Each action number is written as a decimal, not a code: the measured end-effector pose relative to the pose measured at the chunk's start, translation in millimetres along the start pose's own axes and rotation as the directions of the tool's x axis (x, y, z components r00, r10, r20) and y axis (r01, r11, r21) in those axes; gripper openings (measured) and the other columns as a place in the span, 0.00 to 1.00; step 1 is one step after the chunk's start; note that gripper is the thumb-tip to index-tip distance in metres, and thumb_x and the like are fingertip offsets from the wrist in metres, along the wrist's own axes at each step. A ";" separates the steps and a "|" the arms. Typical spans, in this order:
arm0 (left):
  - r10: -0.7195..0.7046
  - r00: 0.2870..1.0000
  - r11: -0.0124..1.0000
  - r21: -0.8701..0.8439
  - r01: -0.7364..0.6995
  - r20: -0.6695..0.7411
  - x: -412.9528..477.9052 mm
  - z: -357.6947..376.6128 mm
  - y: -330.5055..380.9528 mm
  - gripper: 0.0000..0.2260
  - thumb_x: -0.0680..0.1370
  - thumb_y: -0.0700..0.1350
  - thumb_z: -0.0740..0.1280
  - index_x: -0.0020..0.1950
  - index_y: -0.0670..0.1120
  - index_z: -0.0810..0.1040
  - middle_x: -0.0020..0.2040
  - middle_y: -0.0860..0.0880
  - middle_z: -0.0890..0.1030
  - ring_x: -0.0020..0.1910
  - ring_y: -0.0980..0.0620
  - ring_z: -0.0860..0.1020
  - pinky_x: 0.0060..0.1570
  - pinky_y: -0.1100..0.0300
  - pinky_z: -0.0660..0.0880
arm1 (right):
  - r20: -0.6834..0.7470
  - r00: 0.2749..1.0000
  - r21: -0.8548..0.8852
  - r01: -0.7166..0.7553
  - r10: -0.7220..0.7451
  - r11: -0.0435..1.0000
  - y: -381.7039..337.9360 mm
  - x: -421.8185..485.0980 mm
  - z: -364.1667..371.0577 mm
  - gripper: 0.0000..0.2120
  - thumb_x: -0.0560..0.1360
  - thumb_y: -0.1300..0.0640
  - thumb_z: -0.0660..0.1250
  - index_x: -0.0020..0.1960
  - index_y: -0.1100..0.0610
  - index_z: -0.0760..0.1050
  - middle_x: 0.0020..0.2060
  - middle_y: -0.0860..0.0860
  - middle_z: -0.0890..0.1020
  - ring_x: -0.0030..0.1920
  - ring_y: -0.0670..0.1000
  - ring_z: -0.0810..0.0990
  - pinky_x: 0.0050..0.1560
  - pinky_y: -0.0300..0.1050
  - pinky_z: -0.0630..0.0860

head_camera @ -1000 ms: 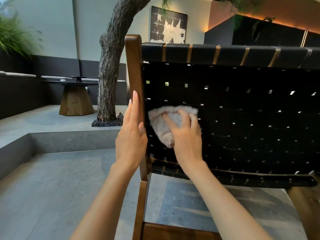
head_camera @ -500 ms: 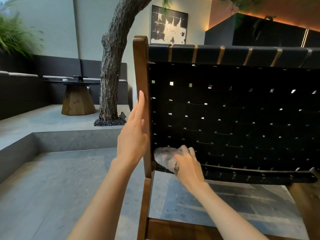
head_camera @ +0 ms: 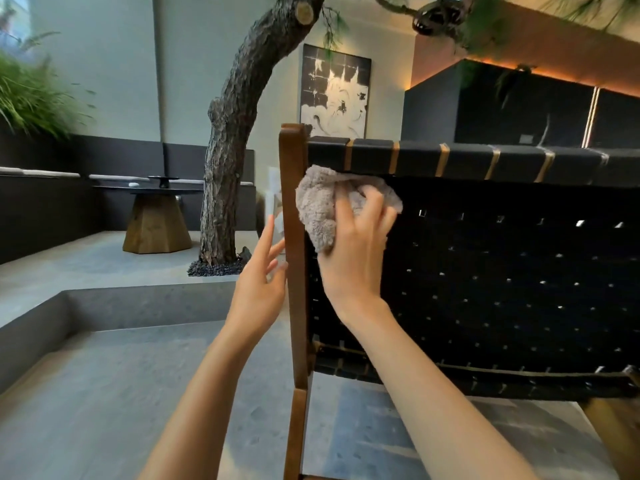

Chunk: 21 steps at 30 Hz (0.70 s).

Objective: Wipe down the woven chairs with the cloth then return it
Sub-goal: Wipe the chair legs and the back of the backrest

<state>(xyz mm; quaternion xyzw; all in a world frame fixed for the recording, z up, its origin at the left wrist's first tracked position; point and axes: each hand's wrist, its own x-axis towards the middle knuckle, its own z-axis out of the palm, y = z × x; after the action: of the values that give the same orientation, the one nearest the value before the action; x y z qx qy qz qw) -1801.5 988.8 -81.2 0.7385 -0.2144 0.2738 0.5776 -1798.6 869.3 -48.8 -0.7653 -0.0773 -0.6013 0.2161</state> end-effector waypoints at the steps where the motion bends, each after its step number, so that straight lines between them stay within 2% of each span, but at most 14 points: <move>1: -0.004 1.000 1.000 -0.014 0.004 -0.001 0.1 -1.1 0.0 0.30 0.81 0.36 0.57 0.73 0.63 0.50 0.64 0.61 0.69 0.65 0.64 0.66 0.62 0.67 0.63 | 0.022 1.000 -0.039 -0.001 0.002 0.999 -3.5 0.1 4.7 0.26 0.72 0.55 0.70 0.68 0.57 0.71 0.68 0.61 0.67 0.66 0.59 0.61 0.65 0.53 0.69; 5: -0.004 1.000 0.995 -0.095 0.004 -0.005 -0.5 4.7 0.1 0.29 0.82 0.34 0.55 0.75 0.60 0.52 0.72 0.55 0.65 0.70 0.58 0.65 0.67 0.66 0.64 | 0.102 0.994 -0.157 0.042 -0.027 0.987 -0.7 2.5 11.4 0.23 0.75 0.52 0.63 0.69 0.53 0.69 0.69 0.59 0.64 0.65 0.60 0.63 0.64 0.53 0.69; 7: -0.005 1.000 0.992 -0.128 0.002 -0.025 0.6 10.9 1.0 0.28 0.81 0.33 0.55 0.76 0.56 0.53 0.72 0.57 0.63 0.71 0.59 0.63 0.63 0.75 0.64 | 0.141 0.988 -0.222 0.086 -0.056 0.971 4.0 6.4 9.6 0.22 0.76 0.53 0.63 0.70 0.52 0.68 0.68 0.57 0.64 0.66 0.59 0.63 0.64 0.52 0.68; 8: 0.009 0.999 0.992 -0.129 -0.014 -0.033 0.4 14.0 1.5 0.28 0.81 0.32 0.54 0.76 0.55 0.54 0.72 0.59 0.61 0.72 0.60 0.61 0.64 0.75 0.62 | 0.151 0.986 -0.250 0.108 -0.071 0.962 6.1 7.5 8.8 0.22 0.76 0.54 0.63 0.70 0.51 0.68 0.68 0.57 0.65 0.66 0.59 0.64 0.64 0.52 0.67; 11: 0.057 0.996 0.991 -0.117 -0.065 -0.072 -1.0 22.9 -1.0 0.29 0.80 0.31 0.54 0.77 0.52 0.53 0.76 0.56 0.60 0.74 0.60 0.57 0.73 0.59 0.57 | 0.176 0.977 -0.278 0.164 -0.118 0.947 11.0 3.8 8.8 0.21 0.78 0.57 0.62 0.70 0.51 0.67 0.67 0.56 0.66 0.65 0.58 0.65 0.63 0.50 0.67; 13: 0.055 0.993 0.992 -0.106 -0.066 -0.109 -2.1 29.0 -6.0 0.29 0.81 0.32 0.54 0.77 0.53 0.51 0.77 0.55 0.58 0.75 0.59 0.56 0.74 0.54 0.56 | 0.200 0.972 -0.267 0.178 -0.126 0.947 15.6 -5.3 10.5 0.21 0.78 0.58 0.61 0.71 0.52 0.67 0.66 0.56 0.67 0.64 0.58 0.66 0.61 0.51 0.68; 16: 0.077 0.984 0.993 -0.076 -0.090 -0.158 -6.5 39.0 -15.5 0.30 0.81 0.34 0.55 0.76 0.57 0.49 0.76 0.59 0.55 0.75 0.59 0.55 0.74 0.54 0.57 | 0.272 0.956 -0.265 0.187 -0.113 0.946 27.9 -28.7 18.6 0.22 0.76 0.59 0.62 0.70 0.54 0.67 0.63 0.58 0.69 0.61 0.59 0.68 0.60 0.52 0.72; 18: 0.098 0.979 0.993 -0.042 -0.108 -0.181 -12.9 45.8 -23.8 0.30 0.82 0.35 0.56 0.76 0.59 0.48 0.73 0.66 0.55 0.73 0.65 0.57 0.73 0.61 0.58 | 0.324 0.942 -0.272 0.185 -0.091 0.944 37.7 -51.2 25.7 0.24 0.73 0.61 0.68 0.68 0.55 0.70 0.60 0.59 0.72 0.58 0.60 0.72 0.55 0.52 0.75; 20: 0.093 0.976 0.995 -0.018 -0.099 -0.197 -20.9 52.4 -33.8 0.30 0.82 0.36 0.56 0.76 0.60 0.48 0.66 0.77 0.55 0.68 0.74 0.57 0.68 0.70 0.58 | 0.356 0.933 -0.265 0.150 -0.048 0.952 48.7 -77.0 34.5 0.25 0.66 0.63 0.76 0.62 0.58 0.76 0.56 0.59 0.75 0.54 0.60 0.75 0.49 0.51 0.78; 21: 0.084 0.976 0.996 -0.009 -0.088 -0.203 -25.1 55.0 -39.2 0.30 0.82 0.37 0.56 0.76 0.59 0.48 0.64 0.79 0.55 0.67 0.75 0.58 0.67 0.71 0.59 | 0.390 0.921 -0.278 0.146 -0.028 0.949 54.5 -90.3 39.2 0.24 0.64 0.63 0.77 0.59 0.58 0.77 0.55 0.59 0.76 0.52 0.60 0.77 0.47 0.50 0.79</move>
<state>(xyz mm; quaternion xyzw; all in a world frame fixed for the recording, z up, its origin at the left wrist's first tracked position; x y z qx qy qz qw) -1787.1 944.9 -136.5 0.6917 -0.1889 0.3702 0.5906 -1767.2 849.9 -155.1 -0.8871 -0.0593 -0.4549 0.0502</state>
